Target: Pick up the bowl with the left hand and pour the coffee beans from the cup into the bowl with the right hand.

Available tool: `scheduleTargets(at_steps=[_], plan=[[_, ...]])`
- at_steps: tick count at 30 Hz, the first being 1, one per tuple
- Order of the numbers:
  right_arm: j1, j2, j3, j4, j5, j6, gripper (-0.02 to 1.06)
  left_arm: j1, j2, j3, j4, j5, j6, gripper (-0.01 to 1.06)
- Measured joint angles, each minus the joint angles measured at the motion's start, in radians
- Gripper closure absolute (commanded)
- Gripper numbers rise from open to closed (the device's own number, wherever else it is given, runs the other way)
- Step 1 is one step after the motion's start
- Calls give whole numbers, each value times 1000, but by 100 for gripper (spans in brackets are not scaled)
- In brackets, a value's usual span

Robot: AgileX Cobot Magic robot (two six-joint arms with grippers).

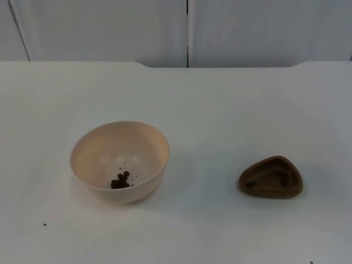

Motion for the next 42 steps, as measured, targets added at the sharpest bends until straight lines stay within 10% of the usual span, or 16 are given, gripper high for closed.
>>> scheduleTargets(at_steps=[21, 42], plan=[[0, -509, 410, 3, -84, -4, 32, 0, -429, 292, 0, -17, 25, 22], [0, -979, 453, 56, 108, -148, 32, 0, -872, 356, 2, 145, 93, 22]])
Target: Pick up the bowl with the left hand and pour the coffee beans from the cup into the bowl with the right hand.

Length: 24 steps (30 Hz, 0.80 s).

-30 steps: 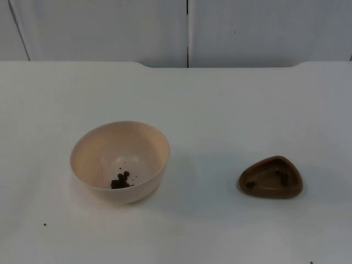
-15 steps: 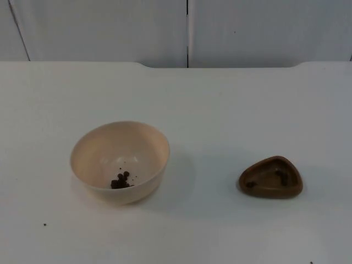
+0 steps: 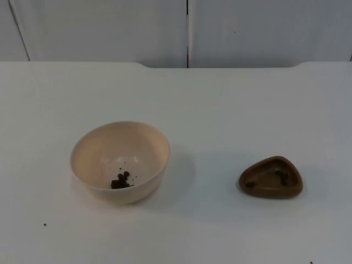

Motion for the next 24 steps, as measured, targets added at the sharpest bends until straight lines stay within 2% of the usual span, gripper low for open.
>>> scheduleTargets(at_steps=[5, 12, 24], plan=[[0, -40, 0, 44, 57, -44, 32, 0, -73, 87, 15, 7, 3, 22], [0, -40, 0, 49, 150, -57, 32, 0, -131, 141, 90, 36, 11, 22], [0, -40, 0, 51, 168, -65, 32, 0, -131, 179, 102, 111, -3, 22]])
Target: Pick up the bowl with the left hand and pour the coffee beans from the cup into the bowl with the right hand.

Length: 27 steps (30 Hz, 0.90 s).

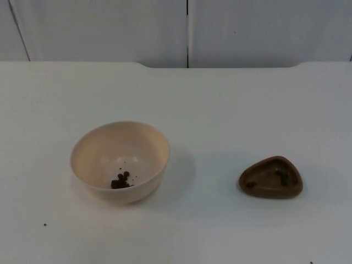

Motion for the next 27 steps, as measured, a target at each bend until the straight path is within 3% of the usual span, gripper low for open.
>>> scheduleTargets(at_steps=[14, 27], plan=[[0, 0, 63, -6, 50, 20, 32, 0, 0, 1, 19, 2, -4, 22], [0, 0, 90, -31, 38, 48, 32, 0, 0, 1, 19, 2, -4, 22]])
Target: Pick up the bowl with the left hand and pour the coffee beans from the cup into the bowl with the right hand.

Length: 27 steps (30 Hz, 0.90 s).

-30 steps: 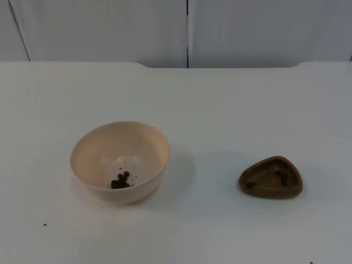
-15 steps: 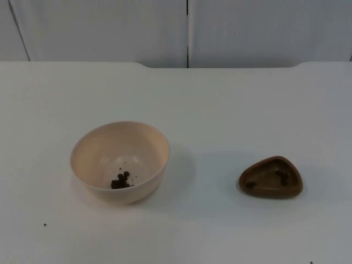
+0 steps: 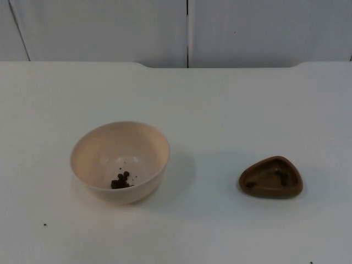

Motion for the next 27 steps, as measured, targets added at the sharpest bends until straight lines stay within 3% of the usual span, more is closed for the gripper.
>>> scheduleTargets(at_steps=[6, 7, 10, 27], plan=[[0, 0, 0, -2, 0, 0, 28, 0, 0, 0, 0, 0, 0, 22], [0, 0, 0, -2, 0, 0, 23, 0, 0, 0, 0, 0, 0, 21], [0, 0, 0, -2, -2, 0, -1, 0, 0, 0, 0, 0, 0, 1], [0, 0, 0, -2, -2, 0, -1, 0, 0, 0, 0, 0, 0, 0]])
